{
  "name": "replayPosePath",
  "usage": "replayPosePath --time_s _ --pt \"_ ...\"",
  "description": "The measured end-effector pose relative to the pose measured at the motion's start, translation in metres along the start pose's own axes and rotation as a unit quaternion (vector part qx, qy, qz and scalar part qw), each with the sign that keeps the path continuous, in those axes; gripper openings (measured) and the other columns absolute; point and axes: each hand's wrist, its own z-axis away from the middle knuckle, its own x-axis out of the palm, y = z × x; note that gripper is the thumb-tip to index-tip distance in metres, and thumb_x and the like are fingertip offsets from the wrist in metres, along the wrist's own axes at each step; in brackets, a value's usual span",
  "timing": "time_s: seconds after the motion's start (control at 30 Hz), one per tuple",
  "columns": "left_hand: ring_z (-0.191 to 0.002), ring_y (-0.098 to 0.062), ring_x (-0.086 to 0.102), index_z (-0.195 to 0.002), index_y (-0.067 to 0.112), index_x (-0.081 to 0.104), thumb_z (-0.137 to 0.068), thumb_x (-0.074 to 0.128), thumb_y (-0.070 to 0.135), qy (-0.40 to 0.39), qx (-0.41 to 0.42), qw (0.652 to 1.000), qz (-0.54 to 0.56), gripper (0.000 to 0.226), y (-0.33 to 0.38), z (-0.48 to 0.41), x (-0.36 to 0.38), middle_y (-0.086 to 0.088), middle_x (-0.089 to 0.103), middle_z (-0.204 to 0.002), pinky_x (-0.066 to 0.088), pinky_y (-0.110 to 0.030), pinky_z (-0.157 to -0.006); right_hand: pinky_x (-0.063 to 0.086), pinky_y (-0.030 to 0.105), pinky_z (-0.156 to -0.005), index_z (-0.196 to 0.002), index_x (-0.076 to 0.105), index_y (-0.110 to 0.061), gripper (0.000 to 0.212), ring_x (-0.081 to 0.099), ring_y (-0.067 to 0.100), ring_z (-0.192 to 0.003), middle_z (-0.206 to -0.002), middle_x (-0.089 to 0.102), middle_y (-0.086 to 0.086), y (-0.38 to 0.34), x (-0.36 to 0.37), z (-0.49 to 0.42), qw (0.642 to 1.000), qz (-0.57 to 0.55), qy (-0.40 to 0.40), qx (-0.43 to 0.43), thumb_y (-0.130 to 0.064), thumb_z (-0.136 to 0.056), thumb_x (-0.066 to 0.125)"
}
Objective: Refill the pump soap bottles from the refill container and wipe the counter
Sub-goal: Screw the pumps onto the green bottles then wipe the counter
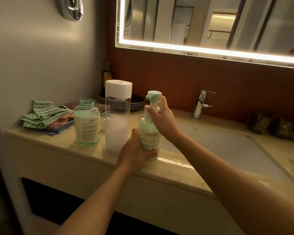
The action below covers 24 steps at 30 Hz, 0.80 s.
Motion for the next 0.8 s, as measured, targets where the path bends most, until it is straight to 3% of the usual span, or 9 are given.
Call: replayPosePath --time_s 0.13,0.27,0.4,0.53,0.6,0.7,0.8 --pt "-0.096 -0.021 0.059 -0.114 0.020 0.032 -0.063 0.080 0.039 -0.001 -0.003 1.000 -0.001 0.073 -0.001 -0.001 0.001 0.001 0.059 -0.108 0.051 -0.041 -0.081 0.050 0.049 -0.085 -0.103 0.055 -0.008 0.035 0.062 0.023 -0.086 -0.089 0.061 0.003 0.000 -0.001 0.005 1.000 -0.008 0.003 -0.014 -0.039 -0.095 0.042" --pt "-0.095 -0.020 0.059 -0.115 0.019 0.032 -0.063 0.080 0.039 0.002 -0.001 1.000 -0.005 0.073 0.000 0.000 0.000 0.001 0.059 -0.108 0.050 -0.037 -0.078 0.046 0.043 -0.082 -0.101 0.055 -0.012 0.035 0.057 0.013 -0.076 -0.076 0.054 -0.011 0.007 -0.007 0.009 0.999 0.011 -0.016 -0.038 -0.038 -0.098 0.032" --pt "-0.096 -0.020 0.058 -0.115 0.020 0.033 -0.063 0.080 0.040 0.002 -0.006 1.000 -0.005 0.073 0.001 -0.001 0.000 0.001 0.059 -0.109 0.050 -0.035 -0.079 0.044 0.051 -0.092 -0.107 0.059 -0.012 0.040 0.061 0.019 -0.085 -0.087 0.064 -0.003 0.011 -0.013 0.006 0.995 0.083 0.004 -0.049 -0.044 -0.095 0.040" --pt "-0.096 -0.022 0.059 -0.114 0.020 0.033 -0.062 0.080 0.040 0.003 -0.008 1.000 -0.006 0.073 0.001 0.000 0.000 0.000 0.059 -0.108 0.051 -0.041 -0.080 0.052 0.046 -0.081 -0.099 0.041 -0.017 0.045 0.061 0.020 -0.086 -0.091 0.058 0.000 0.006 -0.009 0.003 0.995 0.104 0.005 0.008 -0.057 -0.082 0.052" --pt "-0.095 -0.022 0.059 -0.114 0.019 0.033 -0.062 0.080 0.040 0.004 -0.007 1.000 -0.002 0.072 0.001 0.000 0.000 0.000 0.059 -0.107 0.052 -0.041 -0.080 0.049 0.049 -0.088 -0.107 0.033 -0.018 0.045 0.059 0.024 -0.096 -0.101 0.055 0.001 0.004 -0.003 0.004 0.998 0.057 -0.026 0.029 -0.054 -0.085 0.051" --pt "-0.096 -0.021 0.059 -0.113 0.020 0.033 -0.062 0.080 0.039 0.006 -0.010 1.000 0.009 0.072 0.000 -0.001 0.000 0.001 0.059 -0.108 0.052 -0.041 -0.081 0.043 0.052 -0.098 -0.137 0.024 -0.020 0.061 0.052 0.027 -0.116 -0.131 0.050 0.007 0.000 0.002 0.008 0.998 -0.004 -0.044 0.034 -0.051 -0.090 0.044" --pt "-0.097 -0.021 0.059 -0.113 0.019 0.032 -0.063 0.080 0.039 0.005 -0.008 1.000 0.003 0.073 -0.001 -0.001 0.001 0.000 0.058 -0.109 0.052 -0.042 -0.080 0.044 0.045 -0.098 -0.145 0.018 -0.020 0.060 0.051 0.023 -0.119 -0.136 0.048 0.007 0.001 -0.001 0.017 0.999 -0.030 -0.044 0.007 -0.043 -0.094 0.038"
